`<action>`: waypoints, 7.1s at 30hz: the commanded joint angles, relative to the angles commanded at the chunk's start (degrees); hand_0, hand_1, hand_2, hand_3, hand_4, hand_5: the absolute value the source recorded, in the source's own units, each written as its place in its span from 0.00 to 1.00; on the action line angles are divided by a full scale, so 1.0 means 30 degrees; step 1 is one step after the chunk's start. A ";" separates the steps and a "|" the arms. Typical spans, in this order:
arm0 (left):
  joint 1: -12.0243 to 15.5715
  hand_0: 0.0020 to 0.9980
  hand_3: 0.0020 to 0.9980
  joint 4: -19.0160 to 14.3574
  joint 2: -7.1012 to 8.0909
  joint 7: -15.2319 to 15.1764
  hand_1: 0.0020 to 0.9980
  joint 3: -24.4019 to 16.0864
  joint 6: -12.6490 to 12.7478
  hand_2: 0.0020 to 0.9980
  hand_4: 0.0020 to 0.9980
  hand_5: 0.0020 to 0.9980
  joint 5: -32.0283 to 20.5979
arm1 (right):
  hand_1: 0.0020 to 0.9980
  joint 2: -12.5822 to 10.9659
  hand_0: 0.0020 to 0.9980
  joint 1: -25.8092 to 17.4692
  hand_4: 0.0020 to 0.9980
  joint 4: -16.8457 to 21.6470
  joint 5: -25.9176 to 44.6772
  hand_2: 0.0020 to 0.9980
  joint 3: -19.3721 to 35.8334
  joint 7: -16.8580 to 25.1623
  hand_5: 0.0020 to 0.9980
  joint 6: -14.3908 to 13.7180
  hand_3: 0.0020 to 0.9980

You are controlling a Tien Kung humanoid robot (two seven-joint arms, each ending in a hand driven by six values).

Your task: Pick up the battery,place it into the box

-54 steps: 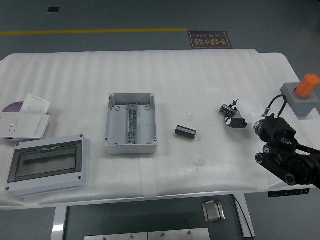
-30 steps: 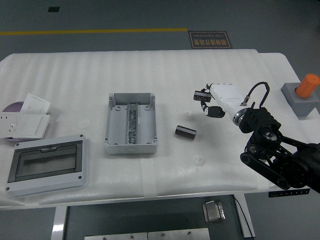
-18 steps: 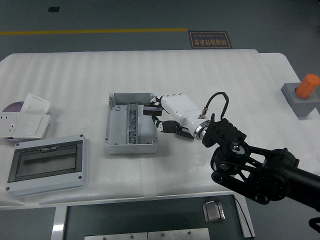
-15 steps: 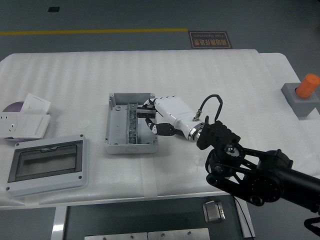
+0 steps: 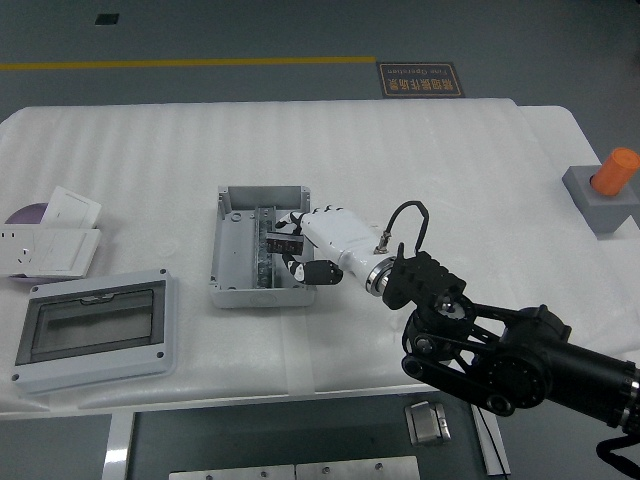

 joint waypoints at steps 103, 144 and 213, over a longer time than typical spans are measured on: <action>-0.0212 0.69 0.61 -0.0038 0.0162 -0.0317 0.70 -0.0327 0.0091 0.56 0.59 0.59 0.0322 | 0.49 0.0919 0.66 0.2446 0.33 0.0072 -0.2364 0.33 -0.0353 -0.1090 0.00 -0.0261 0.51; -0.0215 0.69 0.61 -0.0040 0.0154 -0.0270 0.70 -0.0614 0.0042 0.55 0.58 0.60 0.0516 | 0.84 -0.4345 0.97 0.1369 1.00 0.2051 0.0016 0.90 0.0898 -0.3057 0.68 0.5881 1.00; -0.0306 0.69 0.61 -0.0184 0.0211 -0.0316 0.70 -0.1232 -0.0092 0.53 0.56 0.57 0.1604 | 0.65 -0.2634 0.82 0.2972 0.75 -0.0448 0.0673 0.51 -0.0578 -0.2620 0.54 0.5929 0.64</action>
